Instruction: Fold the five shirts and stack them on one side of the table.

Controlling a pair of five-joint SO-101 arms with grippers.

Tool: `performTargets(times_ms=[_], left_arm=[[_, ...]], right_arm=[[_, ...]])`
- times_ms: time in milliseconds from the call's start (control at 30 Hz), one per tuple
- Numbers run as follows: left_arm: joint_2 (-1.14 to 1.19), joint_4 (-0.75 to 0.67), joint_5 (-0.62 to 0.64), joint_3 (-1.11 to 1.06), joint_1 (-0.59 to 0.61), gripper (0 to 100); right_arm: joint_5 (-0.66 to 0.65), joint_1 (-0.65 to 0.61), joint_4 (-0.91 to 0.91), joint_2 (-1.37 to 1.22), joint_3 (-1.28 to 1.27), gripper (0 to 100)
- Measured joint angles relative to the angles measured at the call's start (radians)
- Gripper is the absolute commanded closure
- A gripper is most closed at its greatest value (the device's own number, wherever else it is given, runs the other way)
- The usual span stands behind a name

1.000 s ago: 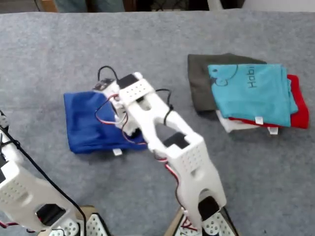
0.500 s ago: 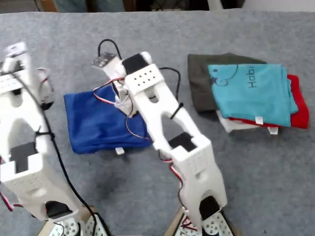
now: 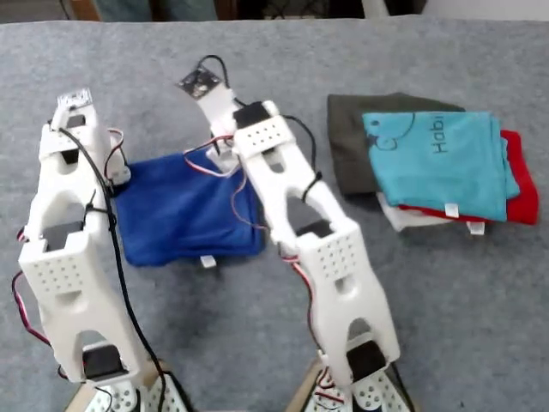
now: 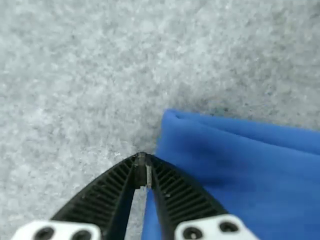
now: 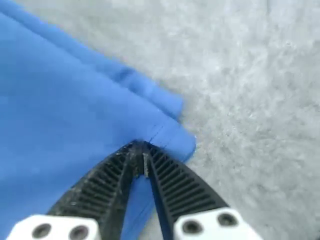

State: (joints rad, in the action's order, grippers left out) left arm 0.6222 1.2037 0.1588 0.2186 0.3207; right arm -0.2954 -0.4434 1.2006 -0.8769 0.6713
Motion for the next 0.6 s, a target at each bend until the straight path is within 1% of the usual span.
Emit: performTargets(times_ms=[100, 233, 400, 600], left_arm=[[0.034, 0.043, 0.0, 0.068, 0.002, 97], [0.049, 0.044, 0.0, 0.081, 0.002, 97], [0.049, 0.044, -0.003, 0.091, 0.002, 97], [-0.044, 0.12, -0.092, 0.094, 0.005, 97]], right_arm=[[0.002, 0.005, -0.003, -0.005, 0.0, 98.3], [0.002, 0.005, 0.035, 0.0, 0.002, 98.3], [-0.002, -0.021, 0.091, 0.081, 0.002, 98.3], [-0.002, -0.025, 0.11, 0.269, 0.002, 98.3]])
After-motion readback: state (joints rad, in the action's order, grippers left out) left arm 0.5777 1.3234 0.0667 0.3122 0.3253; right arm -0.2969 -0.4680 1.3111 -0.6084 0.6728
